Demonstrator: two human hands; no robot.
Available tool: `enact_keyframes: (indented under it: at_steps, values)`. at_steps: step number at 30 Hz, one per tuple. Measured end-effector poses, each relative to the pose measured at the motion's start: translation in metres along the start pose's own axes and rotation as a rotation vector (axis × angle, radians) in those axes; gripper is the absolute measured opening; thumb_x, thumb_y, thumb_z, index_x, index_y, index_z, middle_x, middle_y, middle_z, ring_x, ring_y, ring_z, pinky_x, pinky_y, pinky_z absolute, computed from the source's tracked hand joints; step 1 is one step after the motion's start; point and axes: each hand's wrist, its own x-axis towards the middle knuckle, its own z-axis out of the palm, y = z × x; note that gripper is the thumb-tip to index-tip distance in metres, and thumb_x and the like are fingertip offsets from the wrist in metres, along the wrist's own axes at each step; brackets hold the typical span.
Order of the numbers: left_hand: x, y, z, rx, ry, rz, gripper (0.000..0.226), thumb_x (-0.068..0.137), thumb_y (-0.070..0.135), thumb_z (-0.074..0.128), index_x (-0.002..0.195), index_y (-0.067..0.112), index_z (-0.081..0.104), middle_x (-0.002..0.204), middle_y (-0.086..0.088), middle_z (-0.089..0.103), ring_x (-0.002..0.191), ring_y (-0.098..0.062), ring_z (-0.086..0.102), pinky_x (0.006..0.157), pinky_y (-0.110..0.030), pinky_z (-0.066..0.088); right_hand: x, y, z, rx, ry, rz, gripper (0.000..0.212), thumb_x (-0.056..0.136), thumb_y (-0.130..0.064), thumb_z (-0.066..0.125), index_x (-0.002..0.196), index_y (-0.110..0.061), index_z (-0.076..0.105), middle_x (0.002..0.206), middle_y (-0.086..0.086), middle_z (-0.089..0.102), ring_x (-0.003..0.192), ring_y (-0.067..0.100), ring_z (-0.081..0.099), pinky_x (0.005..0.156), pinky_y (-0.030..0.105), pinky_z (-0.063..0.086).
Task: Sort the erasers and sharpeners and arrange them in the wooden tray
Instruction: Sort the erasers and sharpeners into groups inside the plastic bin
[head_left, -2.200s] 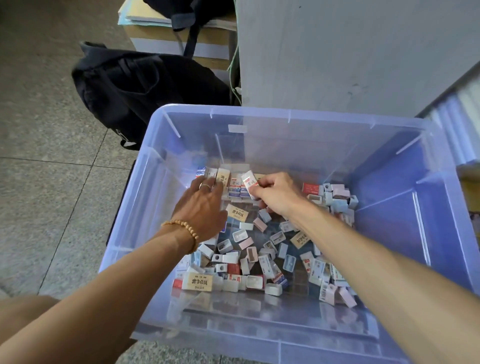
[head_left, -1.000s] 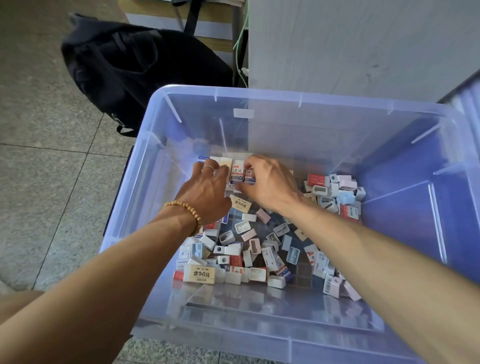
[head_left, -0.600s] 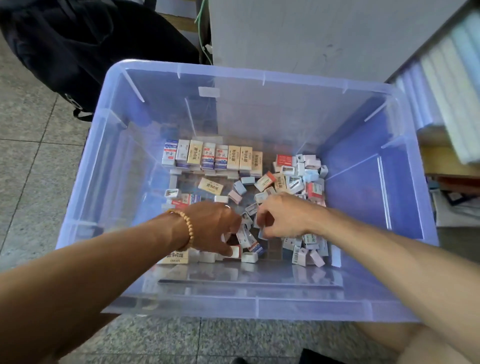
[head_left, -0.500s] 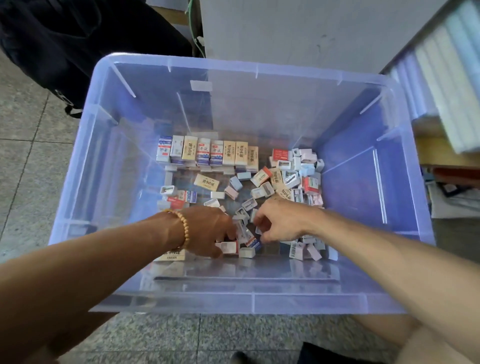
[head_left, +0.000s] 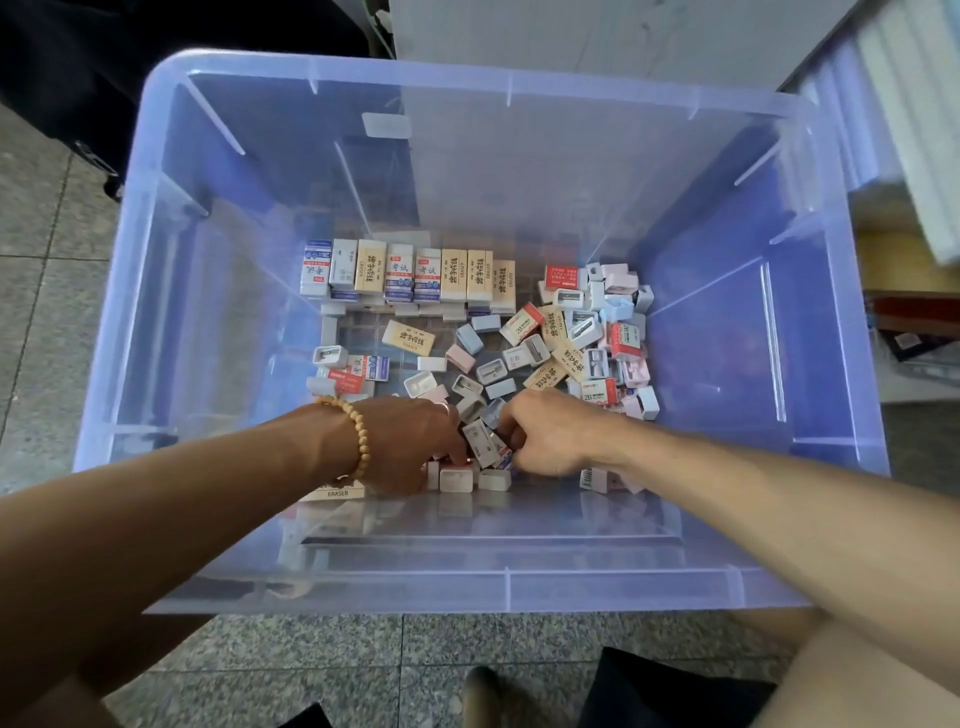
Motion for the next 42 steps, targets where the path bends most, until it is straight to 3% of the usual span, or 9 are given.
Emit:
enact_keyframes:
  at_steps: [5, 7, 11, 16, 23, 27, 31, 36, 42]
  values:
    - [-0.011, -0.004, 0.005, -0.097, -0.011, -0.047, 0.052, 0.088, 0.011, 0.056, 0.138, 0.025, 0.052, 0.130, 0.000, 0.057, 0.117, -0.021, 0.055, 0.091, -0.031, 0.049, 0.005, -0.004, 0.004, 0.168, -0.074, 0.036, 0.030, 0.085, -0.002, 0.062, 0.114, 0.002, 0.065, 0.110, 0.019, 0.069, 0.087, 0.025, 0.063, 0.070, 0.035, 0.052]
    - [-0.011, -0.004, 0.006, -0.122, -0.013, -0.062, 0.051, 0.088, 0.010, 0.056, 0.137, 0.024, 0.053, 0.132, -0.001, 0.057, 0.118, -0.020, 0.055, 0.092, -0.029, 0.047, 0.006, -0.005, 0.005, 0.177, -0.084, 0.049, 0.027, 0.087, -0.004, 0.065, 0.115, -0.002, 0.065, 0.111, 0.015, 0.069, 0.096, 0.026, 0.065, 0.078, 0.037, 0.055]
    - [-0.011, -0.002, 0.005, -0.163, -0.020, -0.082, 0.052, 0.088, 0.008, 0.055, 0.137, 0.022, 0.054, 0.134, 0.000, 0.059, 0.121, -0.018, 0.055, 0.097, -0.029, 0.047, 0.008, -0.006, 0.007, 0.172, -0.055, 0.038, 0.016, 0.090, -0.009, 0.067, 0.103, -0.016, 0.062, 0.093, -0.002, 0.059, 0.080, 0.013, 0.054, 0.061, 0.025, 0.046]
    - [-0.008, -0.003, 0.009, -0.200, -0.010, -0.098, 0.050, 0.087, 0.007, 0.053, 0.136, 0.020, 0.055, 0.133, -0.002, 0.060, 0.121, -0.020, 0.056, 0.099, -0.037, 0.049, -0.001, -0.010, -0.009, 0.016, -0.103, 0.045, 0.031, 0.092, -0.003, 0.056, 0.122, -0.003, 0.063, 0.121, 0.013, 0.064, 0.110, 0.028, 0.062, 0.095, 0.040, 0.054]
    - [0.004, -0.007, 0.007, -0.254, -0.018, -0.106, 0.052, 0.087, 0.003, 0.056, 0.135, 0.023, 0.054, 0.128, 0.006, 0.060, 0.114, -0.015, 0.056, 0.096, -0.026, 0.046, -0.027, 0.003, -0.054, 0.087, 0.121, 0.048, 0.035, 0.082, 0.010, 0.051, 0.115, 0.002, 0.063, 0.085, 0.011, 0.061, 0.075, 0.024, 0.054, 0.064, 0.037, 0.047]
    - [0.004, -0.004, 0.010, -0.187, -0.020, -0.071, 0.059, 0.084, 0.002, 0.052, 0.137, 0.028, 0.051, 0.122, 0.007, 0.055, 0.116, -0.017, 0.052, 0.094, -0.032, 0.046, -0.049, 0.008, -0.061, 0.075, 0.172, 0.014, 0.027, 0.085, 0.004, 0.055, 0.107, -0.013, 0.060, 0.084, -0.002, 0.060, 0.090, 0.026, 0.062, 0.085, 0.044, 0.055]
    - [0.005, 0.001, 0.012, -0.157, 0.017, -0.061, 0.062, 0.084, 0.001, 0.050, 0.140, 0.028, 0.048, 0.129, 0.004, 0.058, 0.118, -0.019, 0.054, 0.094, -0.036, 0.049, -0.063, 0.012, -0.057, 0.058, 0.198, -0.023, 0.035, 0.087, -0.001, 0.055, 0.108, -0.029, 0.052, 0.075, -0.008, 0.050, 0.079, 0.020, 0.057, 0.085, 0.041, 0.054]
    - [0.014, 0.001, 0.007, -0.149, -0.017, -0.102, 0.054, 0.083, 0.002, 0.057, 0.132, 0.023, 0.053, 0.127, 0.003, 0.062, 0.112, -0.019, 0.058, 0.093, -0.037, 0.050, -0.060, 0.011, -0.062, 0.095, 0.214, -0.003, 0.028, 0.086, 0.005, 0.054, 0.108, -0.009, 0.063, 0.083, 0.002, 0.062, 0.089, 0.028, 0.064, 0.082, 0.043, 0.056]
    - [0.015, 0.010, 0.003, -0.114, -0.090, -0.045, 0.038, 0.089, 0.007, 0.054, 0.125, 0.017, 0.059, 0.123, -0.002, 0.058, 0.112, -0.023, 0.054, 0.090, -0.032, 0.046, -0.055, 0.007, -0.071, 0.195, 0.272, 0.013, 0.035, 0.085, 0.005, 0.058, 0.106, -0.022, 0.064, 0.096, 0.002, 0.067, 0.092, 0.023, 0.065, 0.075, 0.037, 0.054]
